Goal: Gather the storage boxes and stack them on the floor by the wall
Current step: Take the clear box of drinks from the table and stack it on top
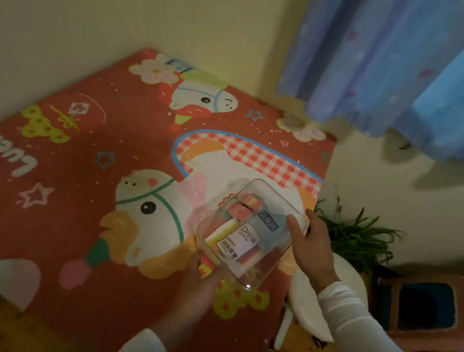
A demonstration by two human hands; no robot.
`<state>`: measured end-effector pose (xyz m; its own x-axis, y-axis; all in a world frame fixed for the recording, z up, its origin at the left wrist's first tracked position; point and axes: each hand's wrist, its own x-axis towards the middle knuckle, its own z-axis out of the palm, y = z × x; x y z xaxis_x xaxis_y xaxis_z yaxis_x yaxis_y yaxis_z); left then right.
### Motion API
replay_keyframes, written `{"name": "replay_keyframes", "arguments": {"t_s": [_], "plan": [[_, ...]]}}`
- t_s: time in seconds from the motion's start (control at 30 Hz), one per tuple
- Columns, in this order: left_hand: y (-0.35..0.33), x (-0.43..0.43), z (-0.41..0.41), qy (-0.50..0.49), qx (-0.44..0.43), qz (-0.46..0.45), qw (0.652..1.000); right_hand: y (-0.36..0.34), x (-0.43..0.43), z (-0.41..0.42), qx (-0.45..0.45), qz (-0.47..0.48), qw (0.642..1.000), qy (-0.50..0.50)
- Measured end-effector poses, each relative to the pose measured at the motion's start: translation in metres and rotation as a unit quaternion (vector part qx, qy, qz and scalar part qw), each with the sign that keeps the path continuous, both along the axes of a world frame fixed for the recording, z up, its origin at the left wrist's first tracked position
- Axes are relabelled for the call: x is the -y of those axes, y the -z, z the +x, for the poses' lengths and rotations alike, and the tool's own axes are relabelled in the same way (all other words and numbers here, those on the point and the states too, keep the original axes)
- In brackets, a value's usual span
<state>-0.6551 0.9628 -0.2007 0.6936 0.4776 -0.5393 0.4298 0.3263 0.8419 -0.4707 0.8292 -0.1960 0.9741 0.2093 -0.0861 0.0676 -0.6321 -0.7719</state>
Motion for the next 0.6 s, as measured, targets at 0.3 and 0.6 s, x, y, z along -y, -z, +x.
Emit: {"name": "replay_keyframes", "arguments": {"t_s": [0.3,0.6], "plan": [[0.018,0.027,0.03,-0.078,0.018,-0.095,0.992,0.039,-0.006,0.057,-0.029,-0.045,0.998,-0.044],[0.031,0.028,0.038,-0.103,0.042,-0.086,0.99,0.053,-0.003,0.063,-0.103,-0.029,0.991,-0.084]]}}
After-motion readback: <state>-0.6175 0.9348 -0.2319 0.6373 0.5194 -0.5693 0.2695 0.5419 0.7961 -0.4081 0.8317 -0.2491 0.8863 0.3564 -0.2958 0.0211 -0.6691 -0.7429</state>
